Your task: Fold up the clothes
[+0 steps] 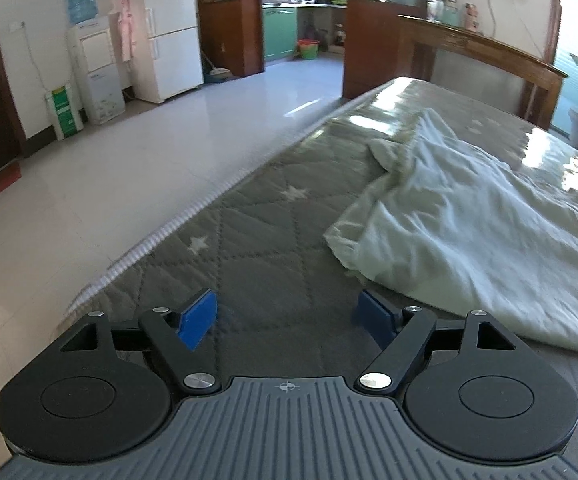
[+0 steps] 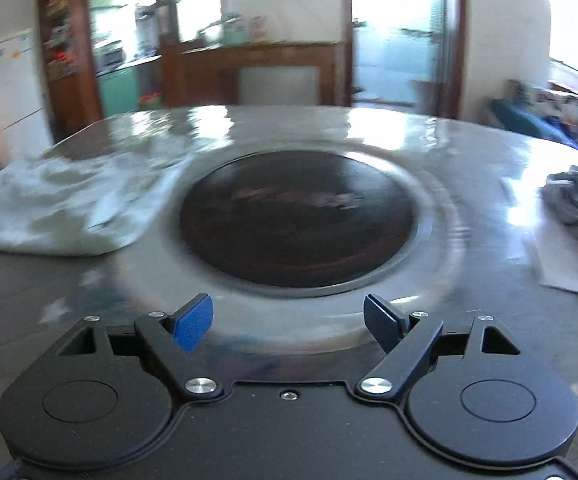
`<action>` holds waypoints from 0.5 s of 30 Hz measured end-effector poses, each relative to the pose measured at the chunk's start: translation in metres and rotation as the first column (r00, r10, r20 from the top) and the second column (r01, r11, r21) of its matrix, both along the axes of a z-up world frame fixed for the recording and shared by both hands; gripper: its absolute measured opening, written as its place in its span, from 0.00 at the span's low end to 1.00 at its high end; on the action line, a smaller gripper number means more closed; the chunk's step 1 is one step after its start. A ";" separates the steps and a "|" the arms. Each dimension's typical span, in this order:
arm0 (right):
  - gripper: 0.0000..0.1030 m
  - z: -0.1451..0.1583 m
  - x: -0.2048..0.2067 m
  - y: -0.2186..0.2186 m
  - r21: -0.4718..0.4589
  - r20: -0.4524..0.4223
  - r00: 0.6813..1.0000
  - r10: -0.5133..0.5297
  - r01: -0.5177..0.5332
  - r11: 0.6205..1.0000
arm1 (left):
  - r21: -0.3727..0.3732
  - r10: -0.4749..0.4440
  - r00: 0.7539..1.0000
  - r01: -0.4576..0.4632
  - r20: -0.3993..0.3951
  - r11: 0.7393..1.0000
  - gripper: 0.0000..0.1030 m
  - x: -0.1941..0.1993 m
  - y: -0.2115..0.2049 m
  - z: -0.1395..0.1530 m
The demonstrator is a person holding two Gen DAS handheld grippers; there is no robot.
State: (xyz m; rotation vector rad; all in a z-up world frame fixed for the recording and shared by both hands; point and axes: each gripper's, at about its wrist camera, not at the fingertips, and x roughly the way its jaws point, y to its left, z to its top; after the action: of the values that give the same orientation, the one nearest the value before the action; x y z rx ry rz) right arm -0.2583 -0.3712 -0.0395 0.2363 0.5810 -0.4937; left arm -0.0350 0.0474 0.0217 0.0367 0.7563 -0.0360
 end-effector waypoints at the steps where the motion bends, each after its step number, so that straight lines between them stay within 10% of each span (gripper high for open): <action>1: 0.82 0.000 -0.002 -0.005 -0.002 0.001 1.000 -0.017 0.017 1.000 | 0.000 0.007 1.000 -0.007 0.000 1.000 0.78 0.002 0.001 0.000; 15: 0.83 -0.010 -0.033 -0.090 -0.006 -0.012 0.964 -0.265 0.265 0.964 | 0.083 0.019 1.000 -0.018 -0.007 0.996 0.80 0.007 -0.010 0.005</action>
State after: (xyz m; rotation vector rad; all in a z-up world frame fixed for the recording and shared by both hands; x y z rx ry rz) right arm -0.2918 -0.4612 -0.0495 0.3094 0.5629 -0.7559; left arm -0.0283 0.0379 0.0262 0.1088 0.7660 0.0127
